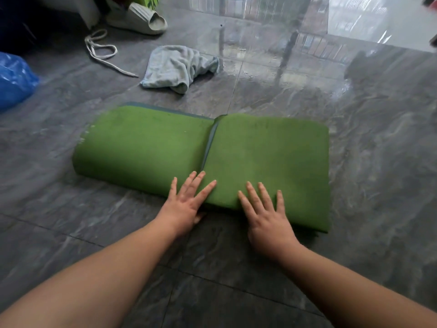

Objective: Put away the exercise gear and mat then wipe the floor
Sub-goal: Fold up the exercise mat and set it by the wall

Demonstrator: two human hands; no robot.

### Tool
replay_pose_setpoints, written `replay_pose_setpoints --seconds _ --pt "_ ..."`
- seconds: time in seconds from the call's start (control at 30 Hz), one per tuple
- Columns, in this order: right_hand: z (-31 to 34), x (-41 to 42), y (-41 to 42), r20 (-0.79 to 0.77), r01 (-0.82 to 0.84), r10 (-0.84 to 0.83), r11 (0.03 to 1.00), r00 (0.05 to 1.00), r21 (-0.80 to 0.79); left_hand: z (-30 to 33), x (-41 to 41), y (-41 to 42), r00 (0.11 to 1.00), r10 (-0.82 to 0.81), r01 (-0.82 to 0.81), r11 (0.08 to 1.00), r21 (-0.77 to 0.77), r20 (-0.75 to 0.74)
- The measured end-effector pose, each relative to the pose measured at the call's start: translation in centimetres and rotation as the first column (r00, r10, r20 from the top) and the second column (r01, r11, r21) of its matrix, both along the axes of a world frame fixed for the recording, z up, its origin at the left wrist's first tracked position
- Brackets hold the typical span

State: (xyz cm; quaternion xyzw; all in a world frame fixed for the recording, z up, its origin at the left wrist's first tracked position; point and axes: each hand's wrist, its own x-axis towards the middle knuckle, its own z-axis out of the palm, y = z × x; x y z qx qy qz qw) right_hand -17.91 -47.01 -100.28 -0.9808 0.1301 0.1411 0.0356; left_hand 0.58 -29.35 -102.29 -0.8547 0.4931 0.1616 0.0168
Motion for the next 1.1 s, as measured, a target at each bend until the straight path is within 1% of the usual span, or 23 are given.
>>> replay_pose_setpoints --seconds 0.03,0.07,0.1,0.17,0.23,0.37,0.47,0.53,0.6,0.67,0.73,0.8,0.9,1.0,1.03,1.1 --pt "0.0 0.9 1.3 0.007 -0.059 0.059 0.998 0.998 0.024 0.1 0.5 0.8 0.998 0.066 -0.066 0.998 0.018 -0.004" --pt "0.0 1.9 2.3 0.026 -0.072 0.071 0.997 0.997 0.033 0.2 1.0 1.4 0.990 0.138 -0.138 0.990 0.015 -0.008" --pt "-0.1 2.9 3.1 0.038 -0.044 0.043 0.998 0.998 0.040 0.2 1.6 2.2 0.979 0.202 -0.201 0.979 0.015 -0.014" --pt "-0.7 4.4 3.8 -0.040 0.057 -0.054 0.996 0.998 0.064 0.0 2.7 3.6 0.963 0.268 -0.267 0.963 0.035 -0.032" --pt "-1.4 5.1 3.9 -0.097 0.098 -0.092 0.993 0.991 0.064 -0.2 3.9 4.9 0.971 0.236 -0.234 0.970 0.069 -0.030" --pt "-2.0 5.4 3.7 -0.132 0.098 -0.091 0.994 0.987 0.051 -0.8 4.9 5.9 0.990 0.136 -0.129 0.976 0.175 -0.024" --pt "-1.6 5.7 3.8 -0.155 0.065 -0.063 0.998 0.986 0.009 -0.8 4.9 5.1 0.993 0.119 -0.112 0.961 0.252 -0.012" --pt "-1.3 6.1 3.9 -0.167 0.053 -0.054 0.999 0.984 -0.012 -0.6 4.9 4.9 0.992 0.127 -0.118 0.954 0.276 -0.016" --pt "-0.8 6.6 3.9 -0.166 0.060 -0.062 0.998 0.984 -0.014 -0.3 4.8 4.9 0.990 0.142 -0.131 0.958 0.254 -0.025" --pt "-0.3 6.8 3.8 -0.144 0.091 -0.089 0.996 0.986 0.007 0.2 4.4 4.9 0.989 0.149 -0.143 0.970 0.197 -0.017" --pt "0.2 6.5 3.7 -0.107 0.127 -0.124 0.992 0.987 0.021 1.0 4.0 4.6 0.990 0.143 -0.140 0.980 0.138 -0.010" --pt "1.0 6.1 3.3 -0.052 0.169 -0.167 0.985 0.985 0.044 2.0 3.2 3.7 0.992 0.129 -0.127 0.985 0.119 -0.011" --pt "2.9 5.8 2.1 0.046 0.226 -0.229 0.972 0.972 0.065 3.6 2.0 1.9 0.990 0.124 -0.130 0.987 0.096 0.065" --pt "5.2 5.0 0.6 0.127 0.240 -0.250 0.966 0.960 0.095 5.7 1.9 -0.2 0.974 0.186 -0.188 0.982 -0.002 0.131" --pt "5.9 4.6 0.0 0.160 0.233 -0.247 0.967 0.956 0.101 6.5 1.8 -1.0 0.969 0.218 -0.215 0.976 -0.036 0.116" --pt "6.9 3.5 -1.2 0.215 0.226 -0.244 0.969 0.946 0.105 8.2 1.0 -2.8 0.966 0.255 -0.252 0.964 -0.082 0.030"
